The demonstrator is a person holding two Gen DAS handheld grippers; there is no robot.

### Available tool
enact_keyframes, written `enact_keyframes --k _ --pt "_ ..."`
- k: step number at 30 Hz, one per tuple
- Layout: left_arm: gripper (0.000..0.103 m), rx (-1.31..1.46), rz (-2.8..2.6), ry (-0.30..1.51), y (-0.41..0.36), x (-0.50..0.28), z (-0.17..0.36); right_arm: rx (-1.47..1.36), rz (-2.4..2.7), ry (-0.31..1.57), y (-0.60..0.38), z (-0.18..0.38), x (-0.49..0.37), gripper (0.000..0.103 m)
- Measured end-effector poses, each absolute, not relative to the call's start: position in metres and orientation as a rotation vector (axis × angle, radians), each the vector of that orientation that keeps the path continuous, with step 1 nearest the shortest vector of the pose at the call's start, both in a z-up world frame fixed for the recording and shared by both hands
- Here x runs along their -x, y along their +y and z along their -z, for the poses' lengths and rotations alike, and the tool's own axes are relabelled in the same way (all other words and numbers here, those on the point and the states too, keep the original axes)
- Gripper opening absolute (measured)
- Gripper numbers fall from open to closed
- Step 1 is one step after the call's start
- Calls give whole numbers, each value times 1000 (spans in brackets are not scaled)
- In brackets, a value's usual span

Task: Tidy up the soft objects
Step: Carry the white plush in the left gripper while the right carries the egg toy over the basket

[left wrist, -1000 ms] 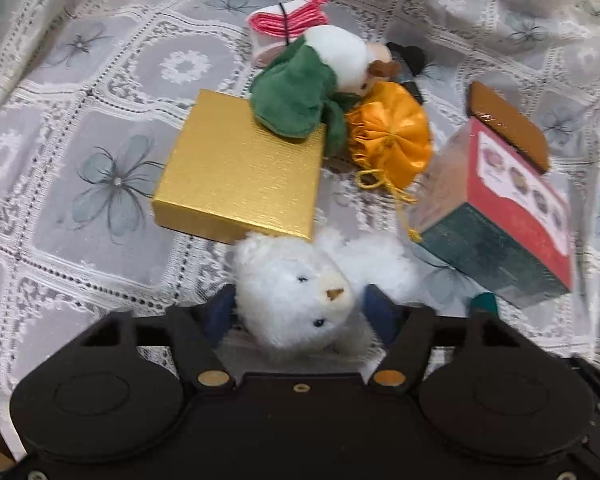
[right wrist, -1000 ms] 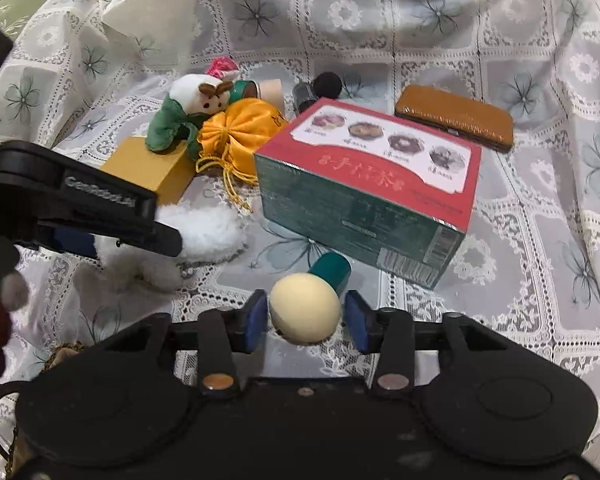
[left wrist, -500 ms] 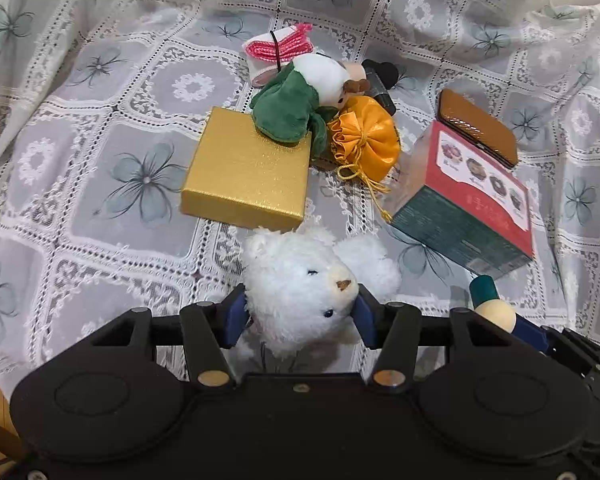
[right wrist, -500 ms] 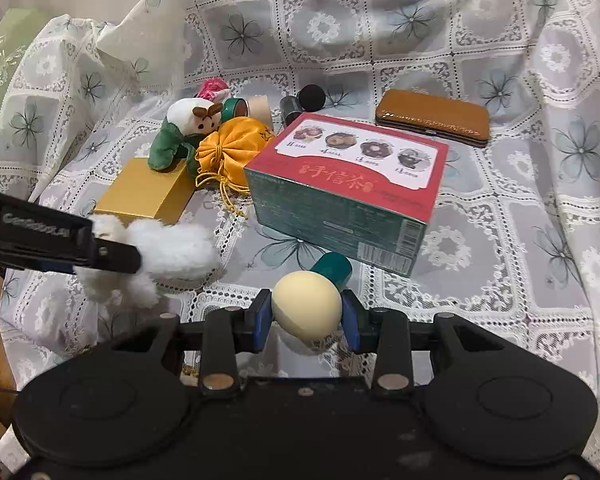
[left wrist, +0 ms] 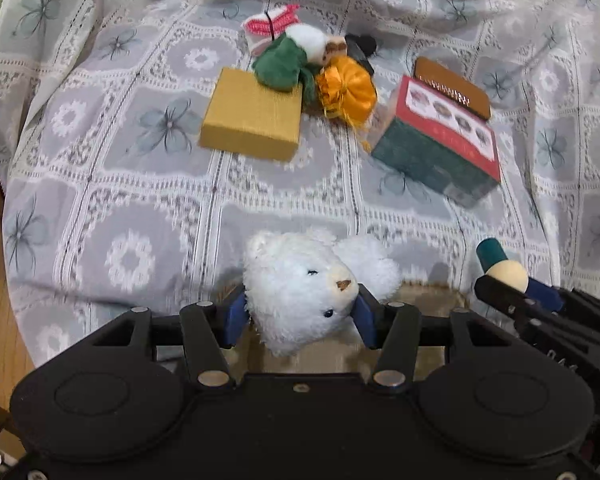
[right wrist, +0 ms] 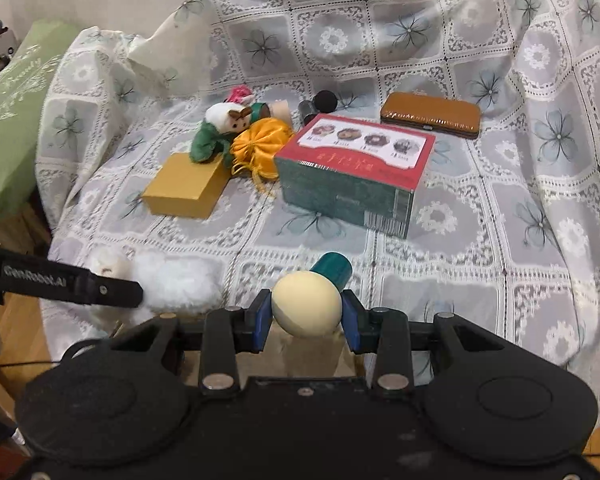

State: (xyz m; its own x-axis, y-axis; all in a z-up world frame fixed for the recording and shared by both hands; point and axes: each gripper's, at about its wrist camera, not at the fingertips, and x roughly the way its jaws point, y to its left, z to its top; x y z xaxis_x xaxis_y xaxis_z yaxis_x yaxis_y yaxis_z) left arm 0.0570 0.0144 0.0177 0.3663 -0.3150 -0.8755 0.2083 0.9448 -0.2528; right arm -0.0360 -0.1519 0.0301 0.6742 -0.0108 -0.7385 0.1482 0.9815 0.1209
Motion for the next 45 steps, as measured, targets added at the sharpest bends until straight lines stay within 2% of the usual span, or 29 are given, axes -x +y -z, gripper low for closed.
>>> enact_keyframes --k 22,37,45 --pt "52 51 324 1330 19 -3 5 -185 -46 1011 -137 -34 116 36" --pt "52 55 311 1395 21 -5 12 -250 -119 1096 -128 -33 113 36" --pt "63 42 304 1391 24 -8 14 -252 -116 1119 -129 -28 107 38"
